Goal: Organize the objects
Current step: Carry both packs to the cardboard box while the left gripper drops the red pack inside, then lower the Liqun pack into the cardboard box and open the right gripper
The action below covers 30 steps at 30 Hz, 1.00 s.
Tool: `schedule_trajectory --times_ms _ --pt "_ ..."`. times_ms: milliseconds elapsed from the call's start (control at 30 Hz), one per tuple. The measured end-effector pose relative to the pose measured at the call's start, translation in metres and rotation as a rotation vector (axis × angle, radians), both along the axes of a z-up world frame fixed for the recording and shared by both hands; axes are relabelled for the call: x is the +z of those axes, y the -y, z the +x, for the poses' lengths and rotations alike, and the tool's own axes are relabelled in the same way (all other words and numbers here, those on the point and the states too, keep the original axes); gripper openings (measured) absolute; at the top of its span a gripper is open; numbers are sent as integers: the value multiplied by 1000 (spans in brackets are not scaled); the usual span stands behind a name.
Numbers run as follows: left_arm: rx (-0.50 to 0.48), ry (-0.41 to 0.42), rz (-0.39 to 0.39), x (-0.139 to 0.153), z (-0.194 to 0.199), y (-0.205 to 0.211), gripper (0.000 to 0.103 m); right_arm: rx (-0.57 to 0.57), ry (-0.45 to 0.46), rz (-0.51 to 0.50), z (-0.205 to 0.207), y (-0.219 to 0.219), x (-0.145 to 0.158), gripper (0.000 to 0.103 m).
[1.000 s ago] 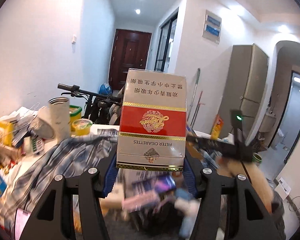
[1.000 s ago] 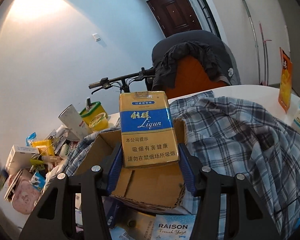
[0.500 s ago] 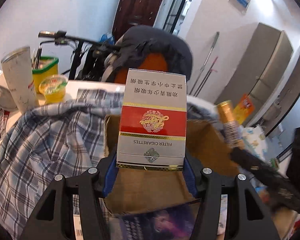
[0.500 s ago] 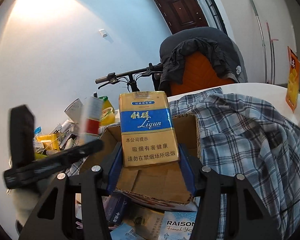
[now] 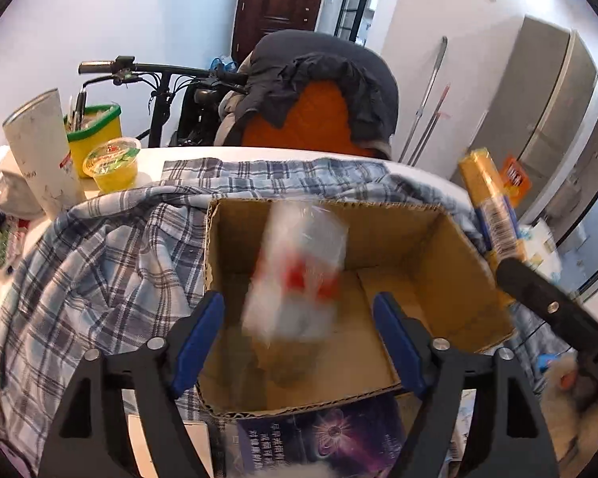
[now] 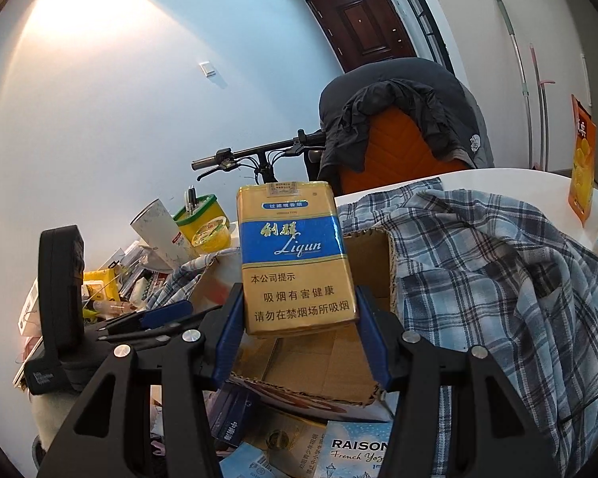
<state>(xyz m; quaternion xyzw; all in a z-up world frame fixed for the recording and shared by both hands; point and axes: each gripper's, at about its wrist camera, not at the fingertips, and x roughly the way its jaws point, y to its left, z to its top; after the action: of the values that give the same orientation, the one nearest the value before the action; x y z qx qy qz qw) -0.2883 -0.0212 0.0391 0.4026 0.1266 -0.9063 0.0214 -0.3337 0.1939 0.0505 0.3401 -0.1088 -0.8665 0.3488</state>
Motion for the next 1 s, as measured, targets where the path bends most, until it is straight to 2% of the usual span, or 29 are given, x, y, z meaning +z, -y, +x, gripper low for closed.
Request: schedule_trajectory --times_ms 167,233,267,333,367,500,600,767,1000 --pt "7 -54 114 6 10 18 85 1 -7 14 1 2 0 53" --pt "8 -72 133 8 14 22 88 -1 -7 20 1 2 -1 53" --pt "14 -88 130 10 17 23 88 -2 -5 21 0 2 -1 53" --pt "38 -134 87 17 25 24 95 -6 -4 26 0 2 -1 53" --pt "47 -162 64 21 30 24 103 -9 -5 29 0 2 -1 53" --pt "35 -282 39 38 49 22 103 -6 -6 47 0 4 -2 53" --pt "43 -330 24 44 57 23 103 -12 -8 73 2 6 -3 53" --pt "71 -347 -29 46 61 23 103 -18 -14 80 3 4 -3 53" --pt "52 -354 -31 43 64 24 103 -17 -14 77 2 4 -4 54"
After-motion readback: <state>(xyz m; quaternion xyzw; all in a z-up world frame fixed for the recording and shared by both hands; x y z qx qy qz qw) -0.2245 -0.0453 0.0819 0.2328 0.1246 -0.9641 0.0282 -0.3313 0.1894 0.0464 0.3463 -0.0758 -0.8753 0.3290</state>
